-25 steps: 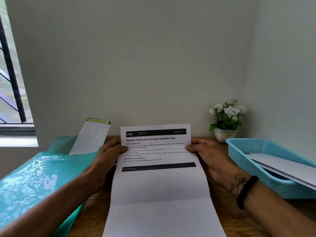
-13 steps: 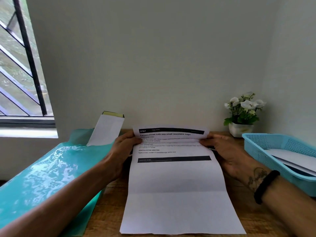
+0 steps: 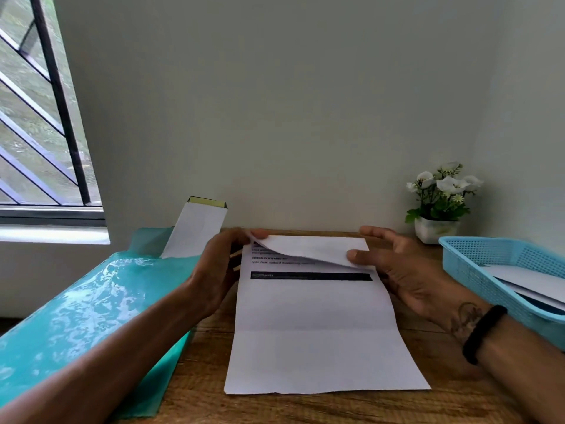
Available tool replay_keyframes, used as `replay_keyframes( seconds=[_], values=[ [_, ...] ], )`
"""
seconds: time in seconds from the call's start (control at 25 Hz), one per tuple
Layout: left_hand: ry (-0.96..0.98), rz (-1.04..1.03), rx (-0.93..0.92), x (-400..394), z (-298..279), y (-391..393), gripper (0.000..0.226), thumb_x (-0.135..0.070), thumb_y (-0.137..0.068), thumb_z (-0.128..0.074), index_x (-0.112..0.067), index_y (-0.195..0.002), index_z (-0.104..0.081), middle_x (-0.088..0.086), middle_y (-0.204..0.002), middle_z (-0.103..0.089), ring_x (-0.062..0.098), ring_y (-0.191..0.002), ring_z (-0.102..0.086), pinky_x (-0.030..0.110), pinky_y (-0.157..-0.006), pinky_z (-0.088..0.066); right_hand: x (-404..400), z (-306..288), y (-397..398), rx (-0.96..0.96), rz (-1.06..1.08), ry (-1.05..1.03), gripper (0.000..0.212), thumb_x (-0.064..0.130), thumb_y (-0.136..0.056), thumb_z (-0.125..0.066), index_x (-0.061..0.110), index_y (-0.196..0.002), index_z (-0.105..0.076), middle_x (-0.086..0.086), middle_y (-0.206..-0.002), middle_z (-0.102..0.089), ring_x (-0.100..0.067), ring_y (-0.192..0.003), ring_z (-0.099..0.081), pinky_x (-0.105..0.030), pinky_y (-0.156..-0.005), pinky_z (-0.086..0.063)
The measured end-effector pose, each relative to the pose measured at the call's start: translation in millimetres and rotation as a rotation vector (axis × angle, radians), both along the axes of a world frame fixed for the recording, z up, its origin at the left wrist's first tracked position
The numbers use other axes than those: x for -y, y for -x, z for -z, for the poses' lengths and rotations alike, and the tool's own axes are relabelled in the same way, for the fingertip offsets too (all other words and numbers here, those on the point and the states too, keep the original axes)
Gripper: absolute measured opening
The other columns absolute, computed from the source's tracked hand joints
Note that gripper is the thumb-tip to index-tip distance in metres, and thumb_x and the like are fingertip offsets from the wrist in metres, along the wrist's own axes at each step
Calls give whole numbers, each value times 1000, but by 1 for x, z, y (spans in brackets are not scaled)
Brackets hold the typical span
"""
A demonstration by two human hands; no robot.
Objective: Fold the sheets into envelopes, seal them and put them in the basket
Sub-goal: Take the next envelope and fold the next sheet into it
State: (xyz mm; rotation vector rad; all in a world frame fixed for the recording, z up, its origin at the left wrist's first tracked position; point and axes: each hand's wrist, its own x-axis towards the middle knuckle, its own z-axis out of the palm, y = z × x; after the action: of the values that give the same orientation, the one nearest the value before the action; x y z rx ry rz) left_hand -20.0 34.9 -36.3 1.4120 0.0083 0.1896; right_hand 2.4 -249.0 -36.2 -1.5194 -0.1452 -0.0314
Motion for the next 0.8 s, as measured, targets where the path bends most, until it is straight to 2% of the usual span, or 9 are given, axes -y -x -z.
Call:
replay_keyframes(
  seconds=[0.12,0.16,0.24,0.28,0.4,0.6,0.68,0.8],
  values=[
    [62,42,71,1,-5,4,28,-37,-81,-61,-25,-94,-83,16,-118,-76,27,-102,-67,44,-95,-52,-1,0,0,23,19,-1,70,-4,-76,-84,26,-135,-60,-9,-108,-77,-30,-94,-76,-36,-68,-65],
    [48,71,61,0,-4,4,30,-41,-81,-67,-31,-106,-80,13,-121,-75,25,-107,-69,43,-97,-54,-1,0,-1,41,39,-20,70,-5,-77,-83,24,-136,-60,-9,-112,-75,-29,-96,-76,-35,-67,-65],
    [-22,120,-14,-4,3,-2,51,-36,-86,-78,-33,-134,-64,8,-127,-72,29,-117,-68,49,-104,-55,0,-2,-2,80,85,-61,66,-5,-78,-82,19,-136,-61,-8,-116,-75,-26,-98,-75,-32,-66,-64],
    [-79,137,-51,-5,6,-4,53,-30,-87,-80,-30,-137,-62,8,-127,-73,31,-116,-70,52,-103,-56,1,-2,-3,94,103,-74,63,-5,-78,-82,18,-134,-63,-8,-116,-76,-25,-97,-76,-31,-66,-64],
    [-199,104,-83,-4,7,-3,35,-21,-91,-77,-20,-124,-69,8,-117,-78,29,-106,-75,48,-96,-61,1,-2,-3,122,131,-55,54,-3,-78,-83,17,-125,-66,-7,-112,-78,-24,-95,-77,-30,-66,-63],
    [-111,-17,-37,-9,4,-7,37,-10,-89,-79,-14,-125,-69,10,-111,-80,35,-99,-77,54,-94,-61,0,-7,0,131,19,19,51,-4,-76,-84,15,-120,-67,-7,-108,-80,-22,-95,-78,-33,-73,-64],
    [-104,-66,-25,-12,5,-10,37,-8,-90,-78,-15,-125,-69,10,-111,-80,34,-97,-77,50,-91,-62,0,-7,1,128,15,80,49,-4,-75,-85,15,-117,-69,-6,-105,-81,-20,-94,-78,-33,-72,-64],
    [-94,-102,-17,-15,6,-11,31,-5,-91,-75,-14,-120,-71,15,-111,-78,33,-94,-76,48,-87,-63,1,-6,1,118,46,67,34,-7,-79,-80,10,-108,-72,-11,-102,-81,-22,-89,-79,-33,-69,-64]
  ],
)
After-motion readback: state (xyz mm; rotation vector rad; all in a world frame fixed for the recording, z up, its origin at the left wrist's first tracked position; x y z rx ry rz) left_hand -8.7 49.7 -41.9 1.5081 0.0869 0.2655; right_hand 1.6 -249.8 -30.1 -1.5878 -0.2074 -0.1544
